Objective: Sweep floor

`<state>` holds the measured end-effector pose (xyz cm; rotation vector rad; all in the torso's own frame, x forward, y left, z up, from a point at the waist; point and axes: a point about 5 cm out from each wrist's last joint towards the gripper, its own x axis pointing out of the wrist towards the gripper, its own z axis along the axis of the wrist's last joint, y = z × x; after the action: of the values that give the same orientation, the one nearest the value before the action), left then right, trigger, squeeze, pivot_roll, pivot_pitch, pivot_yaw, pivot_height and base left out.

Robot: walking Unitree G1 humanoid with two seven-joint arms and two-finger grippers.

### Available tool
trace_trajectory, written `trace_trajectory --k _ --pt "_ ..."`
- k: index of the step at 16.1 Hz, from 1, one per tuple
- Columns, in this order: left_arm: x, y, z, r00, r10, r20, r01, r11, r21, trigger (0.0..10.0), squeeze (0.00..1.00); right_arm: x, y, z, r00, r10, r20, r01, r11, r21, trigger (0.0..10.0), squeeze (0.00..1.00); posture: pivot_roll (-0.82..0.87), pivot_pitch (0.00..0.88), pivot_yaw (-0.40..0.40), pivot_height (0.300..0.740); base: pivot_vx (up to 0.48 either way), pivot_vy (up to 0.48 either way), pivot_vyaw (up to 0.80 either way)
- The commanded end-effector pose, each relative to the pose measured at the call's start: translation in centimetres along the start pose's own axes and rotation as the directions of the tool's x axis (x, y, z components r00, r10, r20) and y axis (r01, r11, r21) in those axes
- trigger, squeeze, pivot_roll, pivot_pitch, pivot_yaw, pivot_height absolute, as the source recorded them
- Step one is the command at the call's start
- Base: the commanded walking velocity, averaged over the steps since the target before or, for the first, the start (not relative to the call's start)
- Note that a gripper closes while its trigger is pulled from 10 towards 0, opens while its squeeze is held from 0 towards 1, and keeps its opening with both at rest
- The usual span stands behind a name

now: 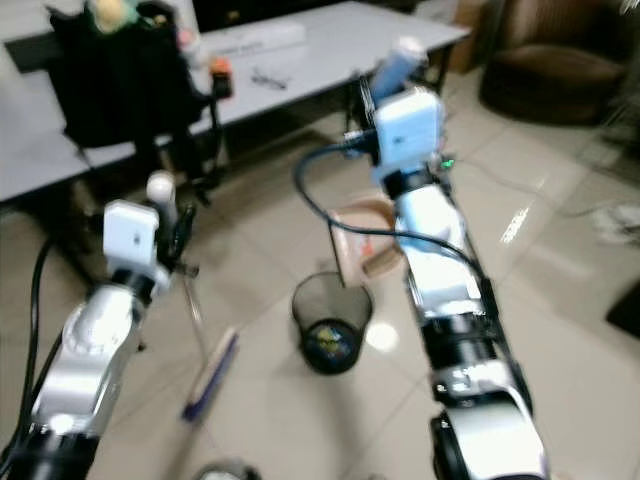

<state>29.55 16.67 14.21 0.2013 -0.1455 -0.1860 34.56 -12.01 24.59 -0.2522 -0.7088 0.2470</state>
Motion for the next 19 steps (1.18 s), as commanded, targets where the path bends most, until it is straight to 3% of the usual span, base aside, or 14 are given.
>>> trace_trajectory --k 1,3,4,5,9,12,14,16,18,19 --pt "0.0 0.4 0.9 0.999 0.004 0.032 -0.005 1.000 0.018 10.0 0.00 0.9 0.9 1.2 0.995 0.045 0.089 -0.041 0.998 -0.037 10.0 0.00 0.04 0.101 0.043 0.740 0.000 0.000 0.00" --pt "-0.6 0.6 0.9 1.000 0.012 0.025 -0.013 1.000 0.023 10.0 0.00 0.9 2.7 0.8 0.987 0.113 0.114 -0.110 0.993 -0.032 10.0 0.00 0.04 0.113 0.040 0.740 0.000 0.000 0.00" --pt "-1.3 0.6 0.8 1.000 0.017 0.014 -0.017 1.000 0.026 10.0 0.00 0.2 5.4 0.4 0.956 0.260 0.137 -0.245 0.963 -0.114 10.0 0.00 0.06 0.139 0.021 0.740 0.000 0.000 0.00" --pt "-1.6 0.6 0.8 1.000 0.023 0.008 -0.023 0.999 0.022 10.0 0.00 -0.1 5.9 0.2 0.951 0.276 0.137 -0.261 0.958 -0.122 10.0 0.00 0.06 0.148 0.013 0.740 0.000 0.000 0.00" --pt "-3.0 0.4 0.4 0.999 0.032 -0.024 -0.032 0.999 0.016 10.0 0.00 -0.4 5.7 -0.3 0.950 0.269 0.157 -0.245 0.956 -0.159 10.0 0.00 0.06 0.179 0.008 0.740 0.000 0.000 0.00" --pt "-3.2 0.4 0.3 0.999 0.030 -0.041 -0.029 0.999 0.018 10.0 0.00 -0.1 5.2 0.2 0.940 0.276 0.200 -0.232 0.948 -0.216 10.0 0.00 0.05 0.180 0.017 0.740 0.000 0.000 0.00" --pt "-2.7 0.2 0.4 0.999 0.003 -0.051 -0.002 1.000 0.018 10.0 0.00 1.6 1.6 2.8 0.959 0.095 0.267 -0.062 0.990 -0.129 10.0 0.00 0.02 0.166 0.020 0.740 0.000 0.000 0.00" --pt "-2.3 0.1 0.4 0.999 -0.011 -0.042 0.012 1.000 0.013 10.0 0.00 1.9 -1.5 4.1 0.968 -0.035 0.250 0.058 0.995 -0.086 10.0 0.00 -0.01 0.150 0.025 0.740 0.000 0.000 0.00" --pt "-2.2 0.0 -0.1 0.998 -0.024 -0.054 0.026 0.999 0.021 10.0 0.00 1.0 -5.1 4.9 0.973 -0.132 0.192 0.165 0.972 -0.169 10.0 0.00 -0.04 0.132 0.034 0.740 0.000 0.000 0.00" --pt "-2.2 0.0 -0.3 0.998 -0.022 -0.058 0.023 1.000 0.018 10.0 0.00 0.7 -5.6 5.0 0.975 -0.133 0.176 0.168 0.965 -0.202 10.0 0.00 -0.04 0.131 0.034 0.740 0.000 0.000 0.00"
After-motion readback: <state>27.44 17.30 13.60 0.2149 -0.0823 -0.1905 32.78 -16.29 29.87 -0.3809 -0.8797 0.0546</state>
